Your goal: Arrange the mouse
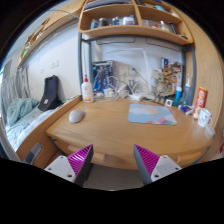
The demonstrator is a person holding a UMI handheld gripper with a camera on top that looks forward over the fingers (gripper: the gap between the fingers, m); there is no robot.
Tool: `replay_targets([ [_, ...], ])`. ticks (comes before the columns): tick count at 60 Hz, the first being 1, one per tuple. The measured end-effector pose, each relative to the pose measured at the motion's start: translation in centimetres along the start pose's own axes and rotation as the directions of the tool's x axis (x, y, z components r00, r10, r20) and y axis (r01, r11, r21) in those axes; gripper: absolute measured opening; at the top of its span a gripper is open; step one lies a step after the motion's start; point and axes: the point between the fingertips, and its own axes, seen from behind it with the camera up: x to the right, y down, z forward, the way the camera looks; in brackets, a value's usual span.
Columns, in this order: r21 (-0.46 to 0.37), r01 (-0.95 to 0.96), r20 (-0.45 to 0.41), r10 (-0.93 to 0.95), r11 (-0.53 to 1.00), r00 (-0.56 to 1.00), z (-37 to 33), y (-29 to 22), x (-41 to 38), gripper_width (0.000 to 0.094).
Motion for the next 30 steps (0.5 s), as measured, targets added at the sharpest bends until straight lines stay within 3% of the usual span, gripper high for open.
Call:
replay_targets([
  [13, -0.029, 0.012, 0.146, -0.007, 1.000, 0.989, 5.4, 0.2, -13.0, 0.0832],
  [30, -0.044, 0.015, 0.127, -0.009, 0.999, 0.992, 14.7, -2.8, -19.3, 0.0828],
])
